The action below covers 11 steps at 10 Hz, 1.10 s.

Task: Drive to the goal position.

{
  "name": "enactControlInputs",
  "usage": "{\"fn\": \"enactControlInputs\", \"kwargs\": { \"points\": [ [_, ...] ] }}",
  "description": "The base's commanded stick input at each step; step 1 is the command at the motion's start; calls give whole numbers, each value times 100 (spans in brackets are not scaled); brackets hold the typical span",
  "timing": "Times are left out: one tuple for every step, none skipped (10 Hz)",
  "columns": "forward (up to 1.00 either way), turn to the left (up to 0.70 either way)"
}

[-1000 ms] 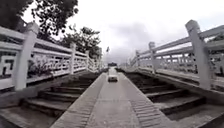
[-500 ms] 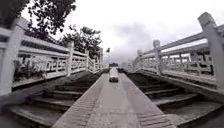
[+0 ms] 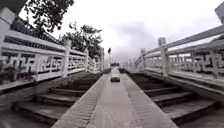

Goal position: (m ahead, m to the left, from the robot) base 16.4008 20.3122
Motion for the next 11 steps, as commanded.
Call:
{"fn": "enactControlInputs", "kwargs": {
  "points": [
    [69,1],
    [69,1],
    [69,1],
    [69,1],
    [69,1],
    [69,1],
    [69,1],
    [69,1],
    [69,1],
    [69,1],
    [69,1]
  ]
}}
